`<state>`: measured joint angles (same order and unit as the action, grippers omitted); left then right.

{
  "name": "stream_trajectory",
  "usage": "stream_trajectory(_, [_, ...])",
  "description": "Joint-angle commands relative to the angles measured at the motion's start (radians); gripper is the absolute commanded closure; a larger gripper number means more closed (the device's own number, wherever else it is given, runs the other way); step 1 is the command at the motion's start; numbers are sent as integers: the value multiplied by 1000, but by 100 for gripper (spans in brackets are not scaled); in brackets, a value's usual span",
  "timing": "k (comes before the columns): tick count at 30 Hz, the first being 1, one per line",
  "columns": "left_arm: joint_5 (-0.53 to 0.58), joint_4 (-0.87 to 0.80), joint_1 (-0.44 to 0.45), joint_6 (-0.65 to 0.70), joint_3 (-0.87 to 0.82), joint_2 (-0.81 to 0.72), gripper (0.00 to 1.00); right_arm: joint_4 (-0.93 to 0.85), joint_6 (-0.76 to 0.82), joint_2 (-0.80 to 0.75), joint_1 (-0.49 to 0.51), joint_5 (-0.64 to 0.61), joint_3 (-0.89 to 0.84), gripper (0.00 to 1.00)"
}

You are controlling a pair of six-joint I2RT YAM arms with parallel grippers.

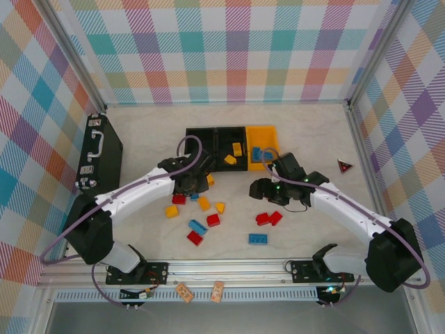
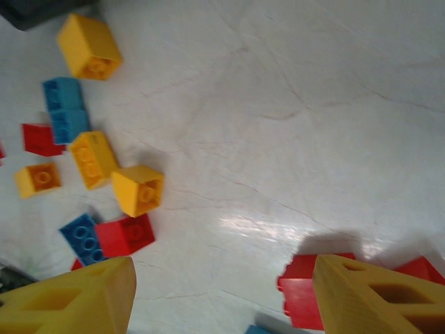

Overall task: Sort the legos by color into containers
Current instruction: Place the lego in the container.

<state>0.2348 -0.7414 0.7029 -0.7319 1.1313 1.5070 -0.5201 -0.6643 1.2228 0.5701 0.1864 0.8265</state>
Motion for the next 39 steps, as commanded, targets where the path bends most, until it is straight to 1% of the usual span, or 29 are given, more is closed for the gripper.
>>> stream_trajectory(1, [19,-31,-37,87,83,49,72,49,29,18,5,31,61,31])
stream_trajectory(5, [9,-47,-78,147,197,131,72,50,37,63,5,36,102,32])
stream_trajectory(11, [-2,-61,-135,224,347,267,72,44,38,89,5,35,128,32])
stream_trajectory(15, [-18,-51,-163,250,425,354,72,44,31,96,5,33,126,32])
stream_trajectory(22, [-2,-52,-182,272,555,500,72,43,25,103,6,30,121,32])
stream_trajectory(27, [30,-48,-190,270,587,559,70,38,26,104,5,22,120,32])
stream_trajectory(32, [47,-39,-191,262,584,578,67,33,28,112,5,19,125,32])
stream_trajectory(37, [42,-32,-191,257,581,577,54,40,29,119,5,23,126,32])
stream_trajectory(39, [35,-32,-191,255,582,571,53,42,26,123,5,25,125,32])
